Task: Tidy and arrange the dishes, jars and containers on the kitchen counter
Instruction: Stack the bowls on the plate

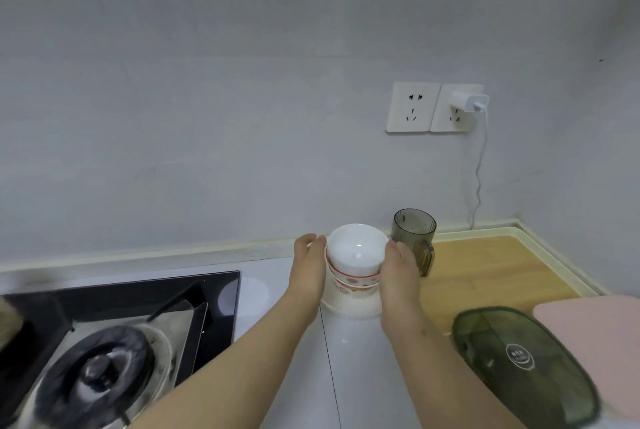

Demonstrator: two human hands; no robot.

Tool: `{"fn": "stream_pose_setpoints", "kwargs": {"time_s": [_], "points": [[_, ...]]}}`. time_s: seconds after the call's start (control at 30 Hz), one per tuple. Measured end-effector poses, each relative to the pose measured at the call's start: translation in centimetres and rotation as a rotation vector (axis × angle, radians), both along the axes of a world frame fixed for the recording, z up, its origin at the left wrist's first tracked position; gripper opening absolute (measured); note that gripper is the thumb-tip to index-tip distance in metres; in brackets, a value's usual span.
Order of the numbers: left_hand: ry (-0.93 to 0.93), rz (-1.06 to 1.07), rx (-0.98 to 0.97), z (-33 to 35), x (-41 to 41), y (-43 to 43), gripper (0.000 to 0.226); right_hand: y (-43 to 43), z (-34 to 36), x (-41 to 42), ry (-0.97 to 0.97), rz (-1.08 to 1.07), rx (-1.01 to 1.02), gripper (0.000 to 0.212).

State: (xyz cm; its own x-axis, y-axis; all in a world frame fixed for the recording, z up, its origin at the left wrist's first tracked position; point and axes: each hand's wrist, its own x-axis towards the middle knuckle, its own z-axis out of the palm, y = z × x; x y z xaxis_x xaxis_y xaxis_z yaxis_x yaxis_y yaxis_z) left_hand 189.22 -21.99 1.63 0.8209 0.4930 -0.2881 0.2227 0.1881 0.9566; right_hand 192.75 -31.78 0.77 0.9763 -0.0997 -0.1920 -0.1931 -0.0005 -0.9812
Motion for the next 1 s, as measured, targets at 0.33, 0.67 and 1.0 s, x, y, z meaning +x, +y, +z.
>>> {"fn": "stream_pose_setpoints", "kwargs": {"time_s": [0.33,0.67,1.0], "points": [[-0.070,0.086,-0.002,2.3,-10.7,0.4,0.014,2.4,2.2,-10.3,0.046,0.196,0.090,0.013],[-0.069,0.526,-0.015,3.0,-27.1,10.1,0.010,14.3,2.1,-23.3,0.141,0.663,0.022,0.019],[-0.041,0.834,-0.020,2.2,-44.6,18.2,0.010,24.8,1.8,-39.5,0.213,0.984,-0.017,0.020]]}}
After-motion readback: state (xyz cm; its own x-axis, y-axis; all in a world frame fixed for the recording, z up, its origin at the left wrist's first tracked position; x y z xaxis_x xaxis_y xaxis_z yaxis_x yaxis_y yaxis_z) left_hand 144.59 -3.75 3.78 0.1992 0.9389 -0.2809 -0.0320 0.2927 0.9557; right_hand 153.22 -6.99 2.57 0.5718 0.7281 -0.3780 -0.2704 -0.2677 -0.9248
